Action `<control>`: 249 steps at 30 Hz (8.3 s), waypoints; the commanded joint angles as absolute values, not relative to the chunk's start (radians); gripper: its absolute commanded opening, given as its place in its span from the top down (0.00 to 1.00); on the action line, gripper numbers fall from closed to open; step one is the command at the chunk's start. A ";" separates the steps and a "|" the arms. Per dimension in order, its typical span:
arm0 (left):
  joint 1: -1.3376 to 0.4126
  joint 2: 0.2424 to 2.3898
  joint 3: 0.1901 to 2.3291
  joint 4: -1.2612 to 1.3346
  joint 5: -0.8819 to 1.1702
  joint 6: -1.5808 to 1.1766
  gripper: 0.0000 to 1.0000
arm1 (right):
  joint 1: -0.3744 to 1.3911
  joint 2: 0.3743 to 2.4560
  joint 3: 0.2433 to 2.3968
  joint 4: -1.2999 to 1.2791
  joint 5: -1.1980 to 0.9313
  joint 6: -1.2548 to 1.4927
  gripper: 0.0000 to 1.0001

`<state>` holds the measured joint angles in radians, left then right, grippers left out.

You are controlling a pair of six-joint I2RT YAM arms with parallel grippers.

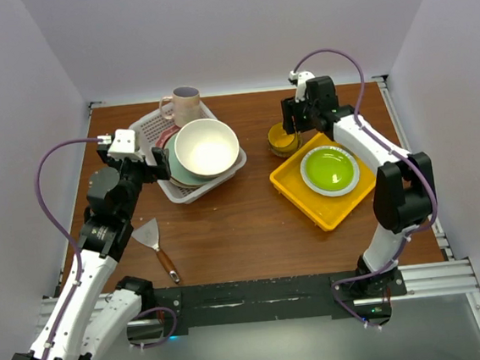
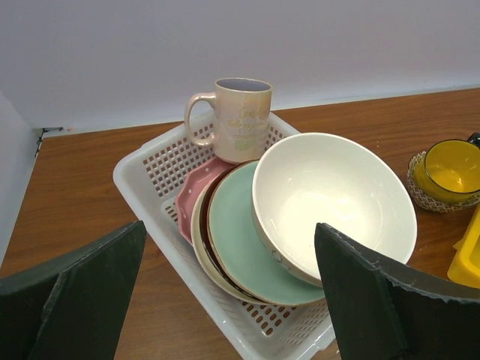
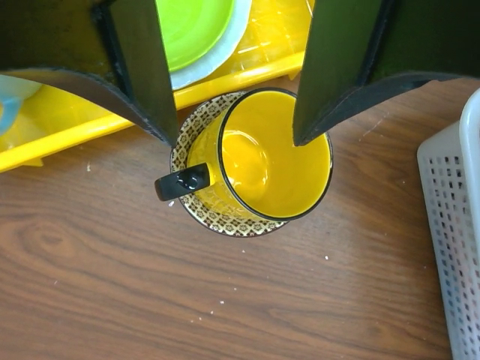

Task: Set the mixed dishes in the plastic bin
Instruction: Pick up the cup at the center of the board, then place the cup in the plastic bin, then pick up the bowl from the center of the board.

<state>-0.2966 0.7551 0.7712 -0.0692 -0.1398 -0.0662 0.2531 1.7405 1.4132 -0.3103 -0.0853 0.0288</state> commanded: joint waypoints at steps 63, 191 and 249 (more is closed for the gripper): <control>-0.293 0.742 0.764 -0.020 -0.124 -0.060 0.00 | 0.287 1.572 1.420 -0.222 -0.049 -0.066 1.00; -0.290 0.735 0.756 -0.015 -0.137 -0.054 0.00 | 0.664 1.852 1.872 -0.503 -0.232 -0.242 0.34; -0.285 0.761 0.755 -0.015 -0.114 -0.058 0.00 | 0.061 1.335 1.099 0.021 -0.647 -0.063 0.04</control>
